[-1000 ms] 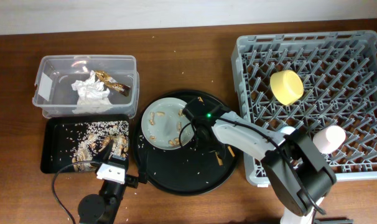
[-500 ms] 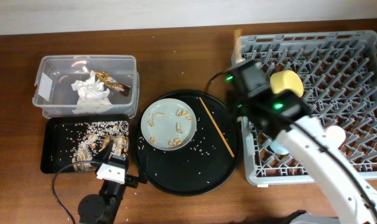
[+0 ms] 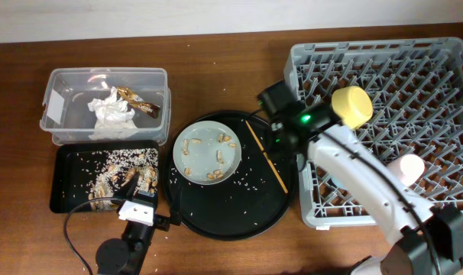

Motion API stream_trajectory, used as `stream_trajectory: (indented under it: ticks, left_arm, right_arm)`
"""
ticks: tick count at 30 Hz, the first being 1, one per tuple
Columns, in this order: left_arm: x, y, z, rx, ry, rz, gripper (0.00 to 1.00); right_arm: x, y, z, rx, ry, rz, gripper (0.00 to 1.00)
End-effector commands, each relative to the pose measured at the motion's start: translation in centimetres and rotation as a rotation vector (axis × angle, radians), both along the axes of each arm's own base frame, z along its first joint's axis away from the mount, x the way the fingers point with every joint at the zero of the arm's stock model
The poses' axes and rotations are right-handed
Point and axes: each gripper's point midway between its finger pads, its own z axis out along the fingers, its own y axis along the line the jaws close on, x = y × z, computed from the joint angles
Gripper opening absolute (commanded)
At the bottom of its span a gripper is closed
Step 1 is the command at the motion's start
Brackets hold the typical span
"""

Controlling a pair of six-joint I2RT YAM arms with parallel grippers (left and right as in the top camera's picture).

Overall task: Sort waste into correct bins and load items into the dishwasher rack
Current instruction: 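Grasp the chopsticks with the right gripper and place them in the rack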

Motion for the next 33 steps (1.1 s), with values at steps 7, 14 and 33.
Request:
stream_trajectory:
  ticks: [7,14,33]
  left_arm:
    - [0.0,0.0,-0.1,0.007,-0.003,-0.004,0.99]
    - [0.0,0.0,-0.2,0.007,-0.003,-0.004,0.99]
    - [0.0,0.0,-0.1,0.007,-0.003,-0.004,0.99]
  right_arm:
    - [-2.6,-0.7,-11.3,-0.095,0.144,-0.089,0.42]
    - [-4.7,-1.7,-14.3,-0.103,0.203,-0.092,0.04]
    - [0.5,-9.3,-2.2,-0.061,-0.038,-0.173,0.46]
